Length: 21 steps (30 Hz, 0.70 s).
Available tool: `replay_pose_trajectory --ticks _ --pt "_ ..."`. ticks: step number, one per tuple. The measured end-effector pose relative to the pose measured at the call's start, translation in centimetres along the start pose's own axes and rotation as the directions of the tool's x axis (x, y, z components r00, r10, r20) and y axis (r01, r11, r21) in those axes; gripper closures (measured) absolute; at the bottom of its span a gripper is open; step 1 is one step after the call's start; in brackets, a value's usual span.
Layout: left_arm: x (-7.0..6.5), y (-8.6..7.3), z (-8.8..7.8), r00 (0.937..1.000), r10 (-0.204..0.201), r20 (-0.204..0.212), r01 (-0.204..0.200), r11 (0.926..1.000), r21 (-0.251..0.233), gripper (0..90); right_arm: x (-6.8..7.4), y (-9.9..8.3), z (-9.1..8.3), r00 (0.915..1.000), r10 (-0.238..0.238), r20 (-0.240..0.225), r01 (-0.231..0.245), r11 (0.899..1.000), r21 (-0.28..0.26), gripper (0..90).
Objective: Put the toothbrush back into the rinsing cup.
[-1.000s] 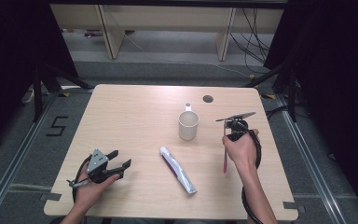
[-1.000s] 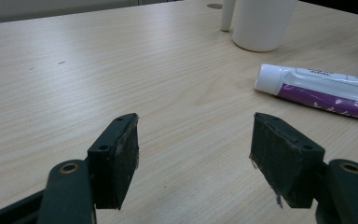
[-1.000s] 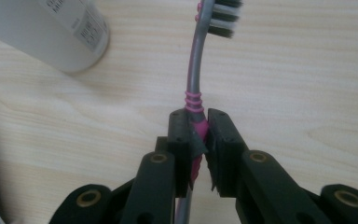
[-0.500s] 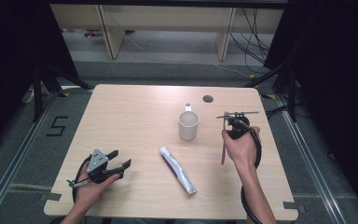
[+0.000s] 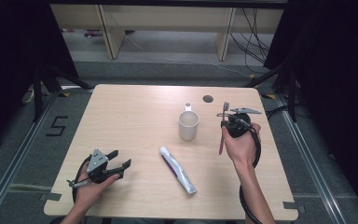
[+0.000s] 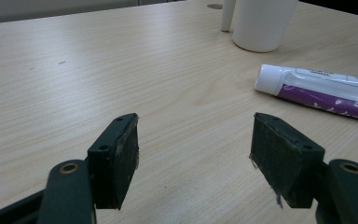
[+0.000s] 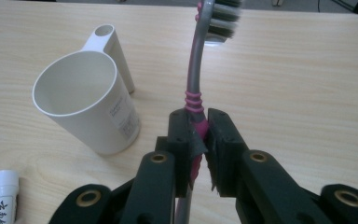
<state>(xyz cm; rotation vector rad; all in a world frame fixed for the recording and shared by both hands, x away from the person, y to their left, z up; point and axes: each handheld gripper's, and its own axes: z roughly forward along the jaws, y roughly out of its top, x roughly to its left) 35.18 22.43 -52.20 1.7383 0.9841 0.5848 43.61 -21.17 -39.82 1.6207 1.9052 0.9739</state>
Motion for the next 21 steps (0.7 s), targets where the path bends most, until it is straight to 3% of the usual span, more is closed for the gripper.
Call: replay_pose_trajectory --ticks 6,11,12,13,17,18,21 --pt "0.0 0.0 0.0 1.0000 -0.001 0.000 0.001 1.0000 0.000 31.7 0.2 0.1 0.1 1.0000 0.002 0.004 -0.001 0.999 -0.048 80.6" --pt "0.0 0.0 0.0 1.0000 0.000 0.000 0.000 1.0000 -0.001 31.7 0.4 0.3 -0.1 0.9995 -0.030 0.008 0.030 0.995 -0.097 80.6" --pt "0.0 0.0 0.0 1.0000 -0.001 0.000 0.001 1.0000 0.000 31.7 0.5 0.3 -0.2 0.9998 -0.014 0.010 0.015 0.995 -0.099 80.6" --pt "0.0 0.0 0.0 1.0000 0.000 0.000 0.000 1.0000 0.000 31.7 0.3 0.4 -0.2 0.9992 -0.040 0.010 0.041 0.992 -0.120 80.6" --pt "0.0 0.0 0.0 1.0000 0.000 0.000 0.000 1.0000 -0.001 31.8 0.8 0.5 -0.2 0.9993 -0.036 0.009 0.037 0.985 -0.166 80.6" --pt "0.0 0.0 0.0 1.0000 0.000 0.000 0.000 1.0000 -0.002 31.7 0.7 0.6 -0.2 0.9977 -0.067 0.012 0.068 0.982 -0.176 80.6" --pt "0.0 0.0 0.0 1.0000 -0.001 0.000 0.001 1.0000 -0.003 31.7 1.0 0.7 -0.2 0.9979 -0.065 0.005 0.065 0.977 -0.204 80.6"
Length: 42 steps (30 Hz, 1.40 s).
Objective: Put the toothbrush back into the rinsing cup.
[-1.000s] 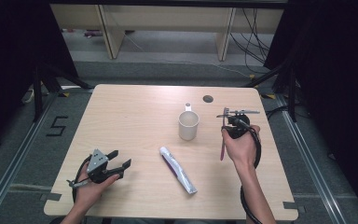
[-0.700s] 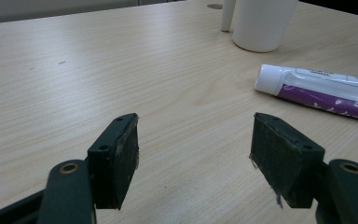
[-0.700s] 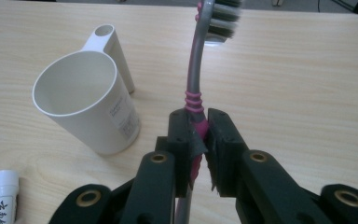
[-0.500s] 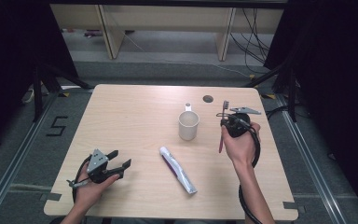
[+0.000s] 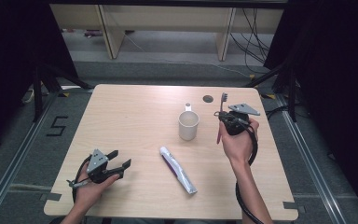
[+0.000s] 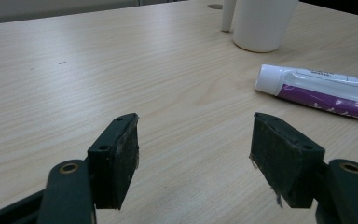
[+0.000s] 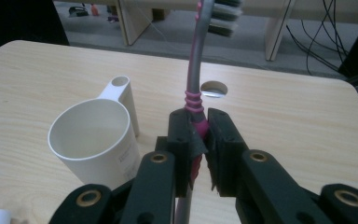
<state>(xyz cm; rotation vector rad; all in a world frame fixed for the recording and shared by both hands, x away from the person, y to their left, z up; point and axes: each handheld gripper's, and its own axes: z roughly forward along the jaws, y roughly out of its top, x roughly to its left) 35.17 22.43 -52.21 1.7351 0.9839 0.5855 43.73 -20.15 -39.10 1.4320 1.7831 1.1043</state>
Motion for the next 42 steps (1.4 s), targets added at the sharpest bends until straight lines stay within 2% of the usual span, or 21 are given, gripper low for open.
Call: replay_pose_trajectory --ticks 2,4,8,9,13,14,15,16,17,18,21,23,30,32,33,35,36,42 --pt "0.0 0.0 0.0 1.0000 0.000 0.000 0.000 1.0000 0.000 31.7 0.1 0.1 0.0 0.9998 -0.019 -0.003 0.019 1.000 -0.021 80.6" --pt "0.0 0.0 0.0 1.0000 0.000 0.000 0.000 1.0000 0.000 31.7 0.3 0.2 0.0 0.9999 -0.010 -0.002 0.010 1.000 -0.022 80.6" --pt "0.0 0.0 0.0 1.0000 0.000 0.001 0.000 1.0000 -0.001 31.7 0.4 0.5 0.3 0.9986 -0.052 -0.009 0.051 0.996 -0.075 80.6" --pt "0.0 0.0 0.0 1.0000 0.000 0.001 0.000 1.0000 -0.001 31.7 0.5 0.5 0.4 0.9995 -0.031 -0.009 0.030 0.996 -0.080 80.6" --pt "0.0 0.0 0.0 1.0000 -0.003 0.002 0.003 1.0000 -0.002 31.7 0.5 0.7 0.4 0.9989 -0.045 -0.013 0.043 0.994 -0.098 80.6" --pt "0.0 0.0 0.0 1.0000 -0.004 0.002 0.004 1.0000 -0.004 31.7 0.6 0.8 0.4 0.9994 -0.032 -0.015 0.031 0.994 -0.102 80.6" --pt "0.0 0.0 0.0 1.0000 -0.003 0.001 0.003 1.0000 -0.004 31.7 0.5 0.9 0.6 0.9982 -0.059 -0.014 0.056 0.991 -0.124 80.6" --pt "0.0 0.0 0.0 1.0000 0.000 0.001 0.000 1.0000 -0.001 31.7 0.8 0.9 0.5 0.9994 -0.031 -0.015 0.029 0.992 -0.127 80.6" --pt "0.0 0.0 0.0 1.0000 0.000 0.001 0.000 1.0000 -0.001 31.7 0.8 0.9 0.5 0.9994 -0.031 -0.015 0.029 0.992 -0.127 80.6" --pt "0.0 0.0 0.0 1.0000 -0.001 0.001 0.001 1.0000 0.000 31.7 0.7 1.1 0.6 0.9984 -0.056 -0.011 0.054 0.991 -0.125 80.6" --pt "0.0 0.0 0.0 1.0000 -0.001 0.001 0.001 1.0000 0.000 31.7 0.9 1.2 0.8 0.9989 -0.043 -0.018 0.040 0.990 -0.137 80.6" --pt "0.0 0.0 0.0 1.0000 -0.004 0.001 0.004 1.0000 -0.003 31.7 0.7 1.2 1.0 0.9967 -0.081 -0.002 0.080 0.985 -0.154 80.6" --pt "0.1 0.0 0.0 1.0000 -0.002 0.000 0.002 1.0000 0.003 31.7 0.8 1.3 1.2 0.9983 -0.056 -0.018 0.052 0.982 -0.182 80.6" --pt "0.1 0.0 0.0 1.0000 -0.002 0.001 0.002 1.0000 0.003 31.7 0.9 1.3 1.2 0.9984 -0.055 -0.011 0.052 0.980 -0.190 80.6" --pt "0.0 0.0 0.0 1.0000 -0.004 0.001 0.004 1.0000 0.002 31.7 0.7 1.4 1.2 0.9968 -0.079 -0.006 0.076 0.977 -0.200 80.6" --pt "0.0 0.0 0.0 1.0000 -0.004 0.000 0.004 1.0000 0.002 31.7 0.8 1.6 1.2 0.9973 -0.072 -0.014 0.067 0.976 -0.207 80.6" --pt "0.0 0.0 0.0 1.0000 -0.004 0.000 0.004 1.0000 0.003 31.8 0.9 1.6 1.1 0.9987 -0.048 -0.019 0.043 0.978 -0.206 80.6" --pt "0.0 0.0 0.0 1.0000 -0.004 0.000 0.004 1.0000 0.002 31.8 0.9 1.8 1.3 0.9972 -0.073 -0.015 0.068 0.970 -0.232 80.6"
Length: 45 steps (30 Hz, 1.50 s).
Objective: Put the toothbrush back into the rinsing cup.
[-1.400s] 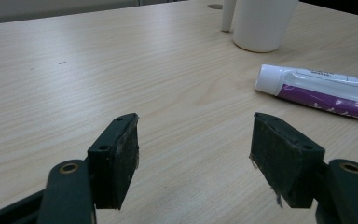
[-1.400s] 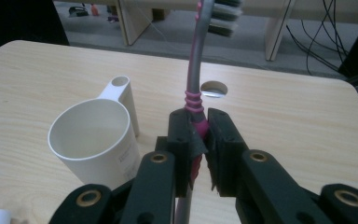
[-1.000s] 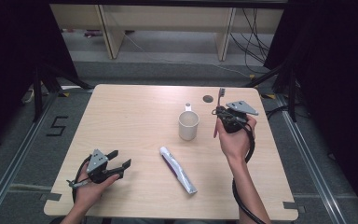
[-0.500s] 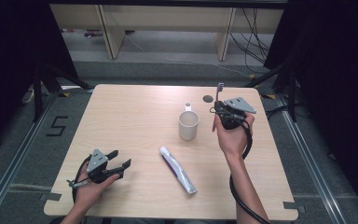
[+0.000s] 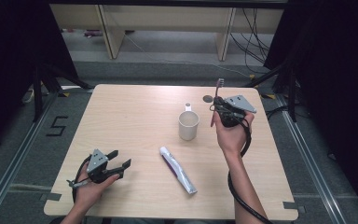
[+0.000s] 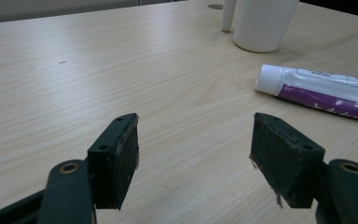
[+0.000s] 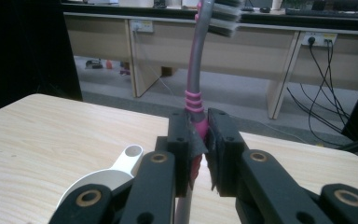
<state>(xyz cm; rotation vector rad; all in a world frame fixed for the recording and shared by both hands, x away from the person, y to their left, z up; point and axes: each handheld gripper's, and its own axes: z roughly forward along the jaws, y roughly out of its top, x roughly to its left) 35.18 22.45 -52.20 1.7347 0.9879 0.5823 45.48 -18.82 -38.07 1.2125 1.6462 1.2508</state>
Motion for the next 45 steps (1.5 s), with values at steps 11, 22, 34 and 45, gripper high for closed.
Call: replay_pose_trajectory --ticks 11,22,34,45 --pt "0.0 0.0 0.0 1.0000 0.001 0.001 -0.001 1.0000 0.001 31.7 0.3 0.6 0.4 1.0000 0.002 -0.008 -0.002 0.999 -0.034 80.6" --pt "0.0 0.0 -0.1 1.0000 0.000 0.004 0.000 1.0000 -0.002 31.7 1.2 1.3 1.0 0.9999 -0.002 -0.016 0.001 0.998 -0.063 80.6" --pt "0.0 0.0 -0.1 1.0000 -0.001 0.004 0.001 1.0000 -0.001 31.7 1.8 1.6 1.6 0.9999 -0.011 -0.013 0.010 0.996 -0.084 80.6" --pt "0.0 0.0 0.0 1.0000 -0.002 0.004 0.002 1.0000 -0.001 31.8 1.9 1.9 1.9 0.9999 0.001 -0.013 -0.002 0.995 -0.099 80.6"
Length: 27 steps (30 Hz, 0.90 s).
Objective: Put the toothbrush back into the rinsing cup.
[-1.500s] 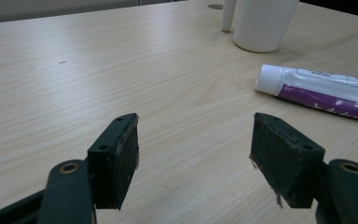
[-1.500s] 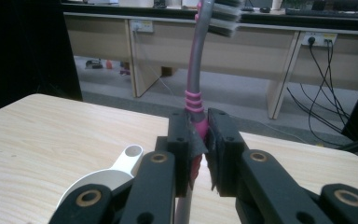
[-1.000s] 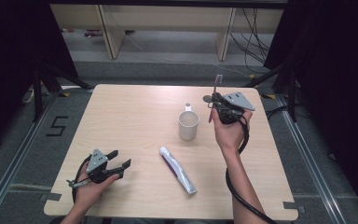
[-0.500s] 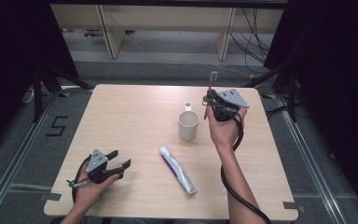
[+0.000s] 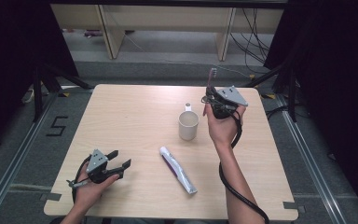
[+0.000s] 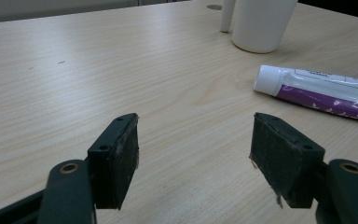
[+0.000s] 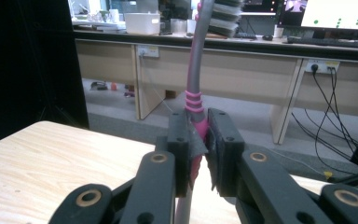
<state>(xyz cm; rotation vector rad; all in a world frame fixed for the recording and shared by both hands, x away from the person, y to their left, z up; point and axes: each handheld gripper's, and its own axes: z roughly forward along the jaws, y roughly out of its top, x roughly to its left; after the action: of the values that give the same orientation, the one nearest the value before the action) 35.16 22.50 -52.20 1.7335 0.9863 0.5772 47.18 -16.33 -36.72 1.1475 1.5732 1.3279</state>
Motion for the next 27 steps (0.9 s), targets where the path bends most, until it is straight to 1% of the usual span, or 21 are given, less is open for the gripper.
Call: replay_pose_trajectory --ticks 4,5,6,7,8,11,12,13,14,15,16,18,21,22,24,26,27 --pt "0.0 0.0 0.0 1.0000 0.001 0.000 -0.001 1.0000 0.000 31.8 -0.1 0.1 0.2 0.9999 -0.011 0.000 0.011 1.000 -0.008 80.6" --pt "0.0 0.0 0.0 1.0000 0.002 0.000 -0.002 1.0000 0.000 31.8 -0.1 0.2 0.4 0.9996 -0.027 -0.001 0.027 0.999 -0.021 80.6" --pt "0.0 0.0 0.0 1.0000 0.002 0.000 -0.002 1.0000 0.000 31.8 -0.1 0.2 0.4 0.9996 -0.027 -0.001 0.027 0.999 -0.021 80.6" --pt "0.0 0.0 0.0 1.0000 0.002 0.000 -0.002 1.0000 0.000 31.8 0.1 0.2 0.4 1.0000 -0.005 -0.002 0.005 1.000 -0.013 80.6" --pt "0.0 0.0 0.0 1.0000 0.002 0.000 -0.002 1.0000 0.000 31.8 0.1 0.2 0.5 1.0000 0.001 -0.001 -0.001 1.000 -0.015 80.6" --pt "0.0 0.0 0.0 1.0000 0.002 0.001 -0.002 1.0000 -0.001 31.8 0.1 0.2 0.7 0.9999 -0.010 -0.002 0.010 1.000 -0.026 80.6" --pt "0.0 0.0 0.0 1.0000 0.003 0.001 -0.003 1.0000 0.000 31.8 0.2 0.3 0.8 1.0000 0.001 0.000 -0.001 1.000 -0.025 80.6" --pt "0.0 0.0 0.0 1.0000 0.003 0.001 -0.003 1.0000 0.000 31.8 0.2 0.3 0.9 1.0000 0.001 -0.001 -0.001 1.000 -0.029 80.6" --pt "0.0 0.0 0.0 1.0000 0.003 0.001 -0.003 1.0000 0.000 31.8 0.2 0.3 1.0 0.9999 -0.014 0.000 0.014 0.999 -0.035 80.6" --pt "0.0 0.0 0.0 1.0000 0.003 0.001 -0.003 1.0000 -0.001 31.8 0.2 0.3 1.0 1.0000 -0.008 -0.001 0.008 0.999 -0.040 80.6" --pt "0.0 0.0 0.0 1.0000 0.003 0.001 -0.003 1.0000 -0.001 31.8 0.1 0.3 1.1 0.9996 -0.026 0.007 0.026 0.999 -0.046 80.6" --pt "0.0 0.0 0.0 1.0000 0.004 0.001 -0.004 1.0000 -0.002 31.8 0.3 0.3 1.1 1.0000 -0.005 -0.003 0.005 0.999 -0.045 80.6" --pt "0.0 0.0 0.0 1.0000 0.003 0.002 -0.003 1.0000 -0.001 31.8 0.3 0.3 1.3 1.0000 -0.002 -0.001 0.002 0.998 -0.057 80.6" --pt "0.0 0.0 0.0 1.0000 0.003 0.002 -0.003 1.0000 -0.001 31.8 0.3 0.3 1.4 0.9999 -0.012 0.001 0.012 0.998 -0.061 80.6" --pt "0.0 0.0 0.0 1.0000 0.004 0.002 -0.004 1.0000 -0.002 31.8 0.3 0.3 1.5 1.0000 -0.002 0.005 0.003 0.998 -0.066 80.6" --pt "0.0 0.0 0.0 1.0000 0.004 0.002 -0.004 1.0000 -0.002 31.8 0.4 0.3 1.6 1.0000 0.002 -0.004 -0.002 0.998 -0.068 80.6" --pt "0.0 0.0 0.0 1.0000 0.004 0.002 -0.004 1.0000 -0.002 31.8 0.3 0.3 1.7 1.0000 -0.005 -0.003 0.005 0.997 -0.071 80.6"
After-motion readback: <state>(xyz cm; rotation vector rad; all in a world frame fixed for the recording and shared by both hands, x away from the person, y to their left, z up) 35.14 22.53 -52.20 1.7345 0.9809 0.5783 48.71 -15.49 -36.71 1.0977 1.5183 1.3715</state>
